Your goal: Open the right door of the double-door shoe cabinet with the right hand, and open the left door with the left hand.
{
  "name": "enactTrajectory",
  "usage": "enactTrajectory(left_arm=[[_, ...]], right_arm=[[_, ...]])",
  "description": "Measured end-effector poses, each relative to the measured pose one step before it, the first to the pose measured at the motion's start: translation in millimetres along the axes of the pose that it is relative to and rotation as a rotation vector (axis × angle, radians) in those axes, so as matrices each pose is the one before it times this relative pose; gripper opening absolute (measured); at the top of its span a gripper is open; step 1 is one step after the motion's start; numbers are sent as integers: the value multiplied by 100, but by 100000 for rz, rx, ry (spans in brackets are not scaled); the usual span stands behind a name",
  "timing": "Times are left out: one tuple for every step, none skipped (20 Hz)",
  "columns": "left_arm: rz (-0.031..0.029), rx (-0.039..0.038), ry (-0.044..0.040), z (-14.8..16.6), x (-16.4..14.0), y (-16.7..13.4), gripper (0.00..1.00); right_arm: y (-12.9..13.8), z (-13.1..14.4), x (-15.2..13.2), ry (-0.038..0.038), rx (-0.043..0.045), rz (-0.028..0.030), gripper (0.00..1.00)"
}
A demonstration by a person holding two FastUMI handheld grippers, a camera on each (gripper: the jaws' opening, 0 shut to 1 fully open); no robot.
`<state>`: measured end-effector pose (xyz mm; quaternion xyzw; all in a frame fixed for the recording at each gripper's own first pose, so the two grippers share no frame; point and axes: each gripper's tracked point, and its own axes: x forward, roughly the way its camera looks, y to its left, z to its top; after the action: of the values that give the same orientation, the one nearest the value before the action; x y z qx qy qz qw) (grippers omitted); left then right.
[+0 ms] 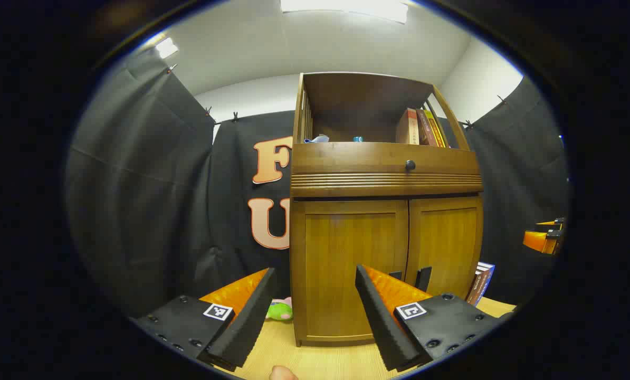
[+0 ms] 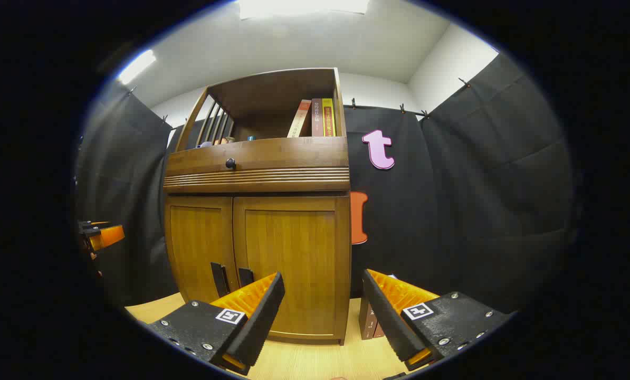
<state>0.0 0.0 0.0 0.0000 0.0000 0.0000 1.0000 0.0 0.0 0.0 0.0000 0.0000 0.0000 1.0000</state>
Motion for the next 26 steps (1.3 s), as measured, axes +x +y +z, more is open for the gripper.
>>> enactTrajectory(left_arm=[[-42,254,-333,193,-105,84,96],[-229,214,4,12,122,-128,95],[-197,-559,69,-26,-43,38,96],[-529,-1356,39,-14,17,-143,97],[-1545,-1040,294,22,-151,-310,96],[-1503,-483,318,-127,-35,-291,96],[-576,109,145,43,-73,-67,96],[108,651,-26,33,-93,169,97],[322,836,-114,28,5,115,97],[723,978,-188,-54,-103,166,95],[431,818,-65,91,-39,112,95],[-201,249,-62,22,-77,-129,95],[-600,-288,128,-38,-54,-111,95],[-381,-383,171,107,2,-59,98],[38,-213,-100,113,-69,1,96],[64,127,-414,138,-87,119,95],[-34,395,-391,126,-55,24,95],[-223,265,-226,22,-64,-45,95],[-426,-40,33,-104,1,-15,95],[-490,-290,286,-182,-151,-45,97],[-484,-360,372,-200,-98,-1,97],[-615,-341,294,-54,19,-19,96],[-613,-510,83,-30,-142,-2,97],[-291,-575,-9,-14,-143,222,97],[200,-78,-132,26,-160,292,97],[584,575,-223,-9,-151,359,95]], right_arm=[[105,-28,-75,-16,-341,87,93],[169,68,35,34,-288,244,93],[173,-23,20,145,-229,226,93],[128,-150,52,160,-49,274,93],[54,-56,-60,108,182,140,93],[64,105,-12,-150,452,-41,93],[11,17,-37,-133,543,-128,93],[47,52,89,-222,577,-112,93],[7,49,55,-126,460,-211,93],[-20,1,36,148,218,-100,93],[52,-104,-55,348,-47,200,93],[183,-88,79,192,-147,154,93],[99,-40,25,125,-285,24,93],[10,-116,56,200,-390,39,93],[126,-137,-14,249,-362,-1,93],[125,-220,98,392,-299,-89,93],[183,-306,130,563,-290,100,93],[259,-470,277,767,-258,199,93],[279,-437,318,690,-31,0,93],[304,-496,313,752,-27,123,93],[413,-540,359,479,112,160,93],[499,-557,529,155,130,152,93],[539,-603,664,60,-194,-10,93],[432,-577,784,72,-595,-273,93],[544,-729,738,696,-851,-66,93],[748,-764,697,895,-211,921,93]])
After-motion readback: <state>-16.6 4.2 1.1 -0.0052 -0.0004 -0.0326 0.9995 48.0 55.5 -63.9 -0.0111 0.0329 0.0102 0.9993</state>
